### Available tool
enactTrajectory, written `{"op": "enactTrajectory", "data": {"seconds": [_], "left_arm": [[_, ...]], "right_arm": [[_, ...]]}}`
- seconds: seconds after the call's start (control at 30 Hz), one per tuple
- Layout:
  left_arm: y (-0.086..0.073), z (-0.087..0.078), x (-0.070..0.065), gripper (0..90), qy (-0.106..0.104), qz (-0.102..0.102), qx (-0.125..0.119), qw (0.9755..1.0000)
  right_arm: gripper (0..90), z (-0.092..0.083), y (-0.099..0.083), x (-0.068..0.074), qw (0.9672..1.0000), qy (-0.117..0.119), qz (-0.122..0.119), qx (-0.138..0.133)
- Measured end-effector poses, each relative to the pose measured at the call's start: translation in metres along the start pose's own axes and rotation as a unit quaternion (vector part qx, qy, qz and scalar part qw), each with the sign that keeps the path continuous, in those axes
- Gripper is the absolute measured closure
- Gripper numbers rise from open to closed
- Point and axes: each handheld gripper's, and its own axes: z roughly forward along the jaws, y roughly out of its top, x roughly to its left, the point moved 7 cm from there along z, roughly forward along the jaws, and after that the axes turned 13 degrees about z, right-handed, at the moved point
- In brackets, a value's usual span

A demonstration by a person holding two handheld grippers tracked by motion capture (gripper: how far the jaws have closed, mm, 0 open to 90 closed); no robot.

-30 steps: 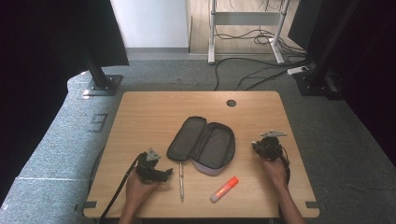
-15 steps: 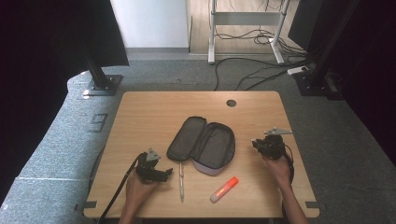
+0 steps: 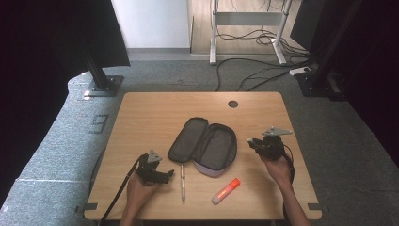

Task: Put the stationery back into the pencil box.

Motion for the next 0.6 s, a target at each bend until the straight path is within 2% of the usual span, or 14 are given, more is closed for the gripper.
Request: {"op": "enactTrajectory", "data": {"seconds": [0.6], "left_arm": [[0.000, 0.000, 0.000, 6.5, 0.000, 0.000, 0.000, 1.0000]], "right_arm": [[72.0, -0.005, 0.010, 0.019, 0.9998, 0.016, -0.011, -0.010]]}}
